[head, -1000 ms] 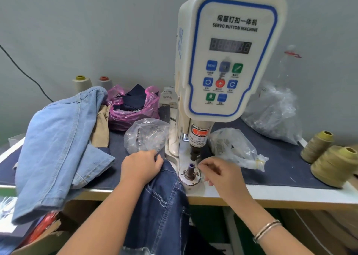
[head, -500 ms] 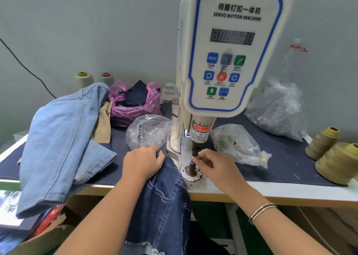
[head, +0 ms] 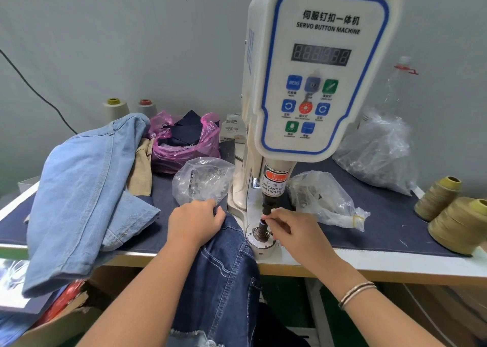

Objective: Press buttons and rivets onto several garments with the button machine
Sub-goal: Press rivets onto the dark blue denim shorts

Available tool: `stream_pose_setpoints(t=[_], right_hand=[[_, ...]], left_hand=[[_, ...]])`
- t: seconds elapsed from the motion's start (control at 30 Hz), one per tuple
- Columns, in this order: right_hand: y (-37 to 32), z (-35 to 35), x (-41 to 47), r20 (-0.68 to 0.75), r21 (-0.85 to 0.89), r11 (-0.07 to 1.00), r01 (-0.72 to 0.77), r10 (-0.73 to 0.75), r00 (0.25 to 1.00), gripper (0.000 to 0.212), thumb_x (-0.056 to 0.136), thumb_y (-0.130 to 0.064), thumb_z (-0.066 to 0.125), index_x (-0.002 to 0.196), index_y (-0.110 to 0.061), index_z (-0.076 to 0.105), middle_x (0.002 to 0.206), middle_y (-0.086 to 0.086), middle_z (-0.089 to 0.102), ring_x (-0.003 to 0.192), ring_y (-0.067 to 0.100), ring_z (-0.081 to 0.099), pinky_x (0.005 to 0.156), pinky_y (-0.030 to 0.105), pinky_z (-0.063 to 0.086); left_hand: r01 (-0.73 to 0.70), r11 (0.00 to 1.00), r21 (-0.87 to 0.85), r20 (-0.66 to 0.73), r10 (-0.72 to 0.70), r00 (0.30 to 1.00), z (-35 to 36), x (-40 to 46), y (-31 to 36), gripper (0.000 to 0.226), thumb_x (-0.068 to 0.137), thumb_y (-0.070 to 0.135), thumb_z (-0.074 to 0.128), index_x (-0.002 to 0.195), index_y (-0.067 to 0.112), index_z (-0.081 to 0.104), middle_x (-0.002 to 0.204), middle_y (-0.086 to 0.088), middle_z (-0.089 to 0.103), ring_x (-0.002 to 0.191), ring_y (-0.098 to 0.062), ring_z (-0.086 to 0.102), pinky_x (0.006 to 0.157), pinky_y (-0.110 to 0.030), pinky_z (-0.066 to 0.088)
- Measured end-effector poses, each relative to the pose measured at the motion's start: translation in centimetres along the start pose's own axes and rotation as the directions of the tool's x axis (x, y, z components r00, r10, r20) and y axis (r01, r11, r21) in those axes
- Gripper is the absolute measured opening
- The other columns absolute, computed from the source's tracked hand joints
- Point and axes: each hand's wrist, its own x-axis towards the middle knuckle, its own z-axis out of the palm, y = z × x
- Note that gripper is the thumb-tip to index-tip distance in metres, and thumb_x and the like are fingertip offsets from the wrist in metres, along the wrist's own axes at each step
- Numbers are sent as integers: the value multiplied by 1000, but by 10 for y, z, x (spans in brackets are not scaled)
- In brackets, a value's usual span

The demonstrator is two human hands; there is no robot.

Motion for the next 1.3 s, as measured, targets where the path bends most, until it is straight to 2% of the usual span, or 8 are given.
stream_pose_setpoints(t=[0.23, 0.33, 0.43, 0.63, 0.73, 0.8, 1.07, 1.3], right_hand=[[-2, -2, -24, -173, 230, 973, -10, 51, 984, 26, 91, -9, 61, 100, -33, 66, 82, -35, 62, 75, -8, 61, 64, 6, 45], [-9, 1, -40, -180, 246, 969, 7, 39, 983, 35, 89, -10, 62, 102, -42, 60, 99, -26, 63, 89, -1, 62, 70, 9, 48], [-17, 4, -51, 28, 304, 951, -44, 38, 999, 42, 89, -23, 62, 116, -52, 49, 119, -33, 51, 112, -7, 51, 90, 7, 41], [-39, 9, -53, 479, 437, 865, -247, 9, 878, 106, 71, -52, 74, 134, -68, -9, 135, -57, 0, 128, -28, 5, 96, -5, 18], [-43, 12, -64, 590, 461, 863, -205, -126, 798, 82, 63, -34, 83, 129, -56, 40, 129, -32, 50, 119, -10, 45, 94, 7, 35], [-29, 5, -80, 530, 491, 839, -234, -74, 845, 54, 67, -13, 81, 114, -31, 64, 112, -3, 69, 108, 11, 59, 91, 18, 39], [-8, -11, -66, 489, 872, 6, -489, 2, 872, 53, 50, -17, 85, 99, -1, 73, 90, 19, 71, 80, 28, 69, 74, 35, 55], [11, -23, -30, 417, 870, 155, -467, 274, 867, 30, 85, -10, 57, 112, -2, 68, 115, 23, 65, 102, 31, 64, 86, 34, 53]], left_hand=[[12, 999, -30, 14, -12, 1000, -6, -1, 2, 32, 92, 47, 39, 77, 23, 55, 73, 0, 63, 70, -26, 61, 55, -30, 30], [68, 913, -401, 93, -33, 995, -19, 2, -3, 39, 92, 39, 47, 59, 20, 41, 52, 7, 48, 55, -14, 47, 53, -30, 30], [120, 611, -782, 286, 181, 941, -51, 0, -1, 47, 95, 20, 51, 52, 23, 33, 50, 11, 31, 50, -5, 30, 56, -29, 27], [216, 334, -918, 385, 611, 692, -108, -28, 24, 28, 79, 37, 57, 59, 19, 49, 60, 8, 40, 56, -5, 38, 57, -16, 35], [333, 165, -928, 365, 577, 731, -127, -29, 24, 22, 77, 38, 65, 65, 20, 61, 65, 3, 56, 62, -7, 55, 61, -16, 46], [338, 175, -925, 377, 545, 749, -130, -25, 20, 22, 83, 36, 68, 70, 19, 65, 71, 0, 63, 68, -10, 61, 64, -18, 50], [369, 398, -840, 522, 406, 750, -105, -21, 6, 24, 79, 56, 58, 84, 39, 75, 92, 17, 74, 85, 6, 67, 71, -9, 47], [234, 666, -708, 654, 494, 572, -88, -17, -7, 50, 60, 45, 83, 102, 23, 65, 98, 2, 73, 95, -14, 69, 79, -28, 53]])
